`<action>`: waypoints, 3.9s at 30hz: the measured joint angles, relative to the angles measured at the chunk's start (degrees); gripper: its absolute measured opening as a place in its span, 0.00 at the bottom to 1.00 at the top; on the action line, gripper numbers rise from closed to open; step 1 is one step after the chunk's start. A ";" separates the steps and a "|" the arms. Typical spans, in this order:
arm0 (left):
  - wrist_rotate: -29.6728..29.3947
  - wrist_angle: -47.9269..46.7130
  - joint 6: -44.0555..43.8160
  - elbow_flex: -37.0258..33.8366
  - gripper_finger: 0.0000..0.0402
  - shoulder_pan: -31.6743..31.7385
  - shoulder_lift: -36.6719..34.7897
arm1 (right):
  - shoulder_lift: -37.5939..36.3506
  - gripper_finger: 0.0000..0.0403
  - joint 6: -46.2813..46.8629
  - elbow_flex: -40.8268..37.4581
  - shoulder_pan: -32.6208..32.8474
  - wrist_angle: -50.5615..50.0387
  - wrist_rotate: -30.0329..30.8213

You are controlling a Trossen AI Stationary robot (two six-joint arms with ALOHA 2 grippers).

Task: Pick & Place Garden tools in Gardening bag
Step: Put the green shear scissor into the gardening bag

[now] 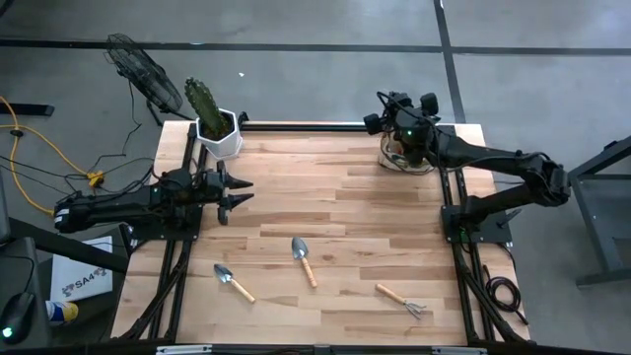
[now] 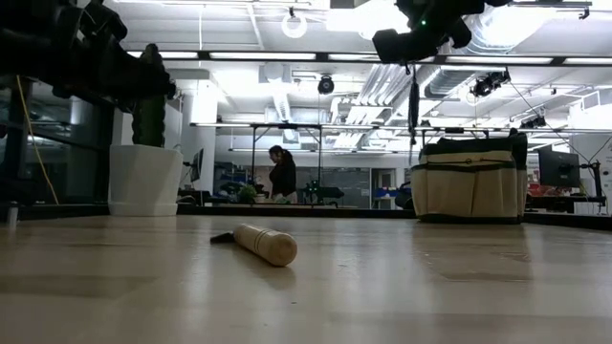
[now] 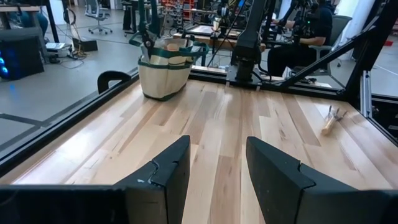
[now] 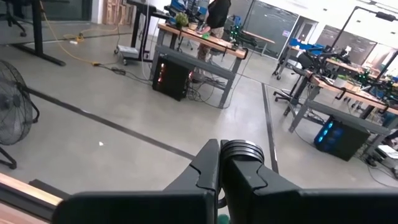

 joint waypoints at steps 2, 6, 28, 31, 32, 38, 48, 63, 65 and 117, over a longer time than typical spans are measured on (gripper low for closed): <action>-0.01 0.00 0.00 0.00 0.38 0.00 0.00 | -0.01 0.01 0.03 0.00 -0.29 -0.49 0.02; -0.01 0.00 0.00 0.00 0.38 0.00 0.00 | 0.00 0.01 0.03 0.00 -0.43 -0.72 -0.07; -0.05 0.00 -0.22 0.00 0.38 0.00 0.00 | -0.11 0.01 -3.06 0.00 -0.43 0.31 0.63; -0.05 0.00 -0.22 0.00 0.38 0.02 0.00 | -0.62 0.01 -3.36 0.00 -0.41 0.34 0.65; -0.05 0.00 -0.22 0.00 0.38 0.00 0.00 | -0.86 0.01 -3.48 0.00 -0.41 0.35 0.65; -0.07 0.04 -0.22 0.00 0.38 0.01 0.00 | -2.50 0.01 -3.71 0.00 -0.43 0.32 0.26; -0.14 0.05 -0.22 0.00 0.38 0.02 0.02 | -1.32 0.01 -1.70 -0.01 -0.41 -1.95 -4.00; -0.12 0.04 -0.22 0.00 0.38 0.02 0.02 | -1.16 0.01 -1.27 -0.02 -0.41 -5.01 -1.81; -0.12 0.04 -0.22 0.00 0.38 0.02 0.02 | -1.16 0.01 -1.26 -0.02 -0.43 -6.12 -0.15; -0.21 -0.81 -1.51 0.00 0.38 0.01 0.00 | 3.45 0.01 10.21 -0.04 -0.74 -13.44 0.18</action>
